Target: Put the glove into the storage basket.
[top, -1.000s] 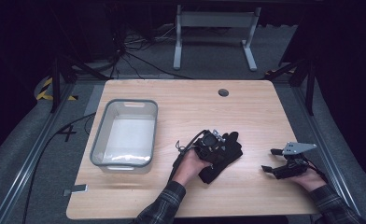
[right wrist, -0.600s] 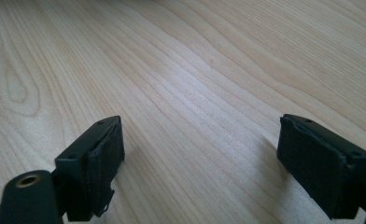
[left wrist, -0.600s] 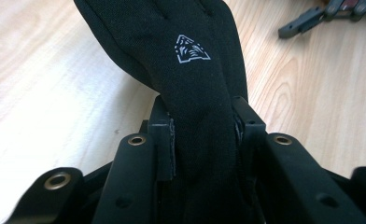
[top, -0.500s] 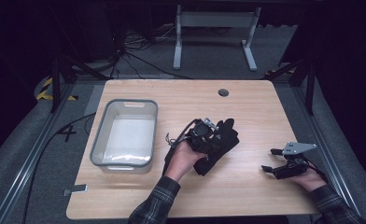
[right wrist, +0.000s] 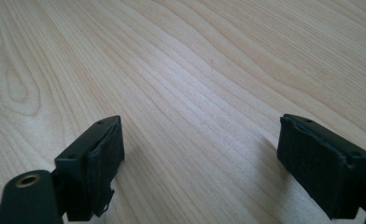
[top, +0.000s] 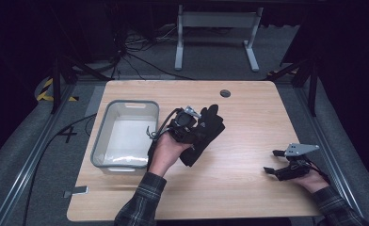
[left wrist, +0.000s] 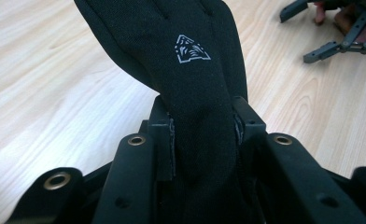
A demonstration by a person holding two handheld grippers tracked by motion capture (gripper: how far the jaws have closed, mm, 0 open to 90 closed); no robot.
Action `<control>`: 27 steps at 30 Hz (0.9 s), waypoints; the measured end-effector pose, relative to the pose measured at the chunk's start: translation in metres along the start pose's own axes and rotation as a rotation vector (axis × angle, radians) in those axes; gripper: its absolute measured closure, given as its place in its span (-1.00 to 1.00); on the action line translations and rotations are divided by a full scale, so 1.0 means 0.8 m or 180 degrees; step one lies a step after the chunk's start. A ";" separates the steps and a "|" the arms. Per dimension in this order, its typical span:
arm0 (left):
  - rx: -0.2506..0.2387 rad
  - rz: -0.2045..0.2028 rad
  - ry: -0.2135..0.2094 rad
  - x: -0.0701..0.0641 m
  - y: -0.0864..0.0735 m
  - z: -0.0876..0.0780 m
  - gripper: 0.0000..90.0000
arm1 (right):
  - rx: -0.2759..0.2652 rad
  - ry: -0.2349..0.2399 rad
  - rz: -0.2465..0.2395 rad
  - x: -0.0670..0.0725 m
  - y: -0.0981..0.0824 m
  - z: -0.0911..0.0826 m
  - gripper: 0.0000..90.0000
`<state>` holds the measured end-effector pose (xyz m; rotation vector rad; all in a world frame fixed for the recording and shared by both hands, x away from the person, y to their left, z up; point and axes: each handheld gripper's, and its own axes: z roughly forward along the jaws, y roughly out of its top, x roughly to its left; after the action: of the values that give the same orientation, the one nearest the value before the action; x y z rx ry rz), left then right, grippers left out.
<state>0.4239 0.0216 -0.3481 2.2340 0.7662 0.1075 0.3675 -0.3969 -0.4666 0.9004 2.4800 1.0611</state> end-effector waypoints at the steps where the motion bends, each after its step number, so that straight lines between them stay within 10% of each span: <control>1: -0.0017 -0.0026 0.0036 0.004 -0.002 -0.008 0.51 | 0.0000 0.0000 0.0000 0.000 0.000 0.000 -0.66; 27: -0.0346 -0.0697 0.0761 0.090 -0.090 -0.127 0.50 | 0.0091 -0.0059 0.0035 -0.001 0.002 0.004 -0.95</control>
<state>0.4166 0.1643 -0.3367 2.0427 1.1023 0.3059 0.3700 -0.3948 -0.4679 0.9292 2.4836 1.0186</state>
